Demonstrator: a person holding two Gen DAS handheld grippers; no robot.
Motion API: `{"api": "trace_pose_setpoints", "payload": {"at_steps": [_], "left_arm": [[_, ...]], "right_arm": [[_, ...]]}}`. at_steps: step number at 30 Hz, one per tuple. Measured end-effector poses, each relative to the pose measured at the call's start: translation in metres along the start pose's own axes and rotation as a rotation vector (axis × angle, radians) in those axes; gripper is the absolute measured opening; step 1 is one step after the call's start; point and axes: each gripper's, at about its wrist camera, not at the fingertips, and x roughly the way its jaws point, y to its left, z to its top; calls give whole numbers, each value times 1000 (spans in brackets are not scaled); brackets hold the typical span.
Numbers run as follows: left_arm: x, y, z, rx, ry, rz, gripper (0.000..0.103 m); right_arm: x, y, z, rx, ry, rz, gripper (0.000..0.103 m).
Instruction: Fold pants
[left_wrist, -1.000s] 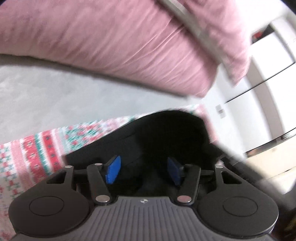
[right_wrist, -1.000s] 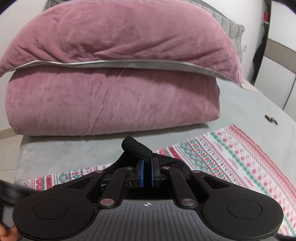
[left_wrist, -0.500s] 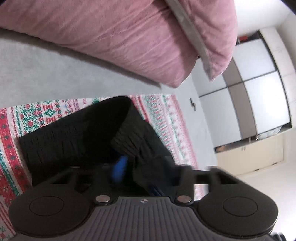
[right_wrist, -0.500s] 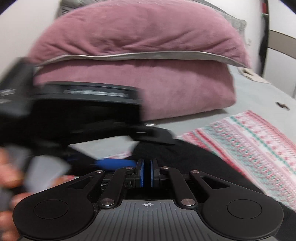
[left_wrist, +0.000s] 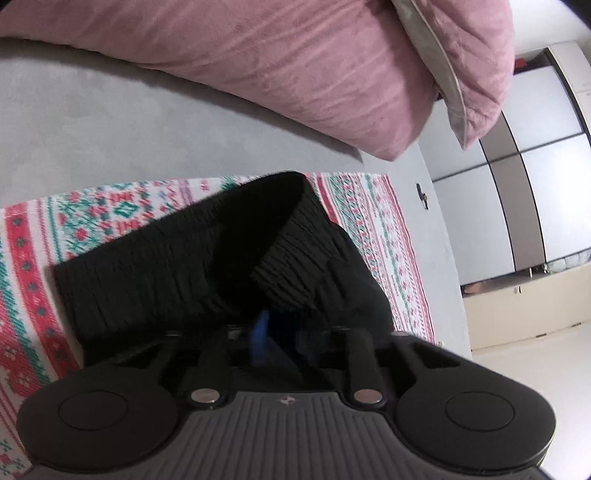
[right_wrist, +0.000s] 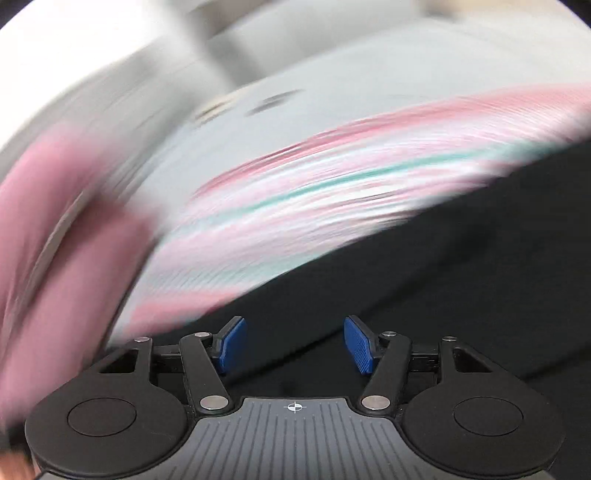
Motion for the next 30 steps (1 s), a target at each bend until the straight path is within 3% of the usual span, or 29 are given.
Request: {"api": "trace_pose_setpoints", "payload": {"at_steps": [2,6,11,18,25,30], "left_arm": [[4,-7,0,11,-6,2,75],[13,-14,-3,16,-9,24,77],[26,-23,-7,5,-5,42,77],[34,-33,-8,39,-55,77,76],[39,-33,-6,38,-85,124,64],[48,-33,-4,33,-80,152,53]], "right_arm": [[-6,-38,31,96,-53,-88,61],[-12,-95,74,256,-98,-165,61],[-8,-129,102,315,-133,-254,61],[-7,-177,140,370,-196,-289,61],[0,-210,182,419,-237,-322,60],[26,-212,204,387,-217,-386,45]]}}
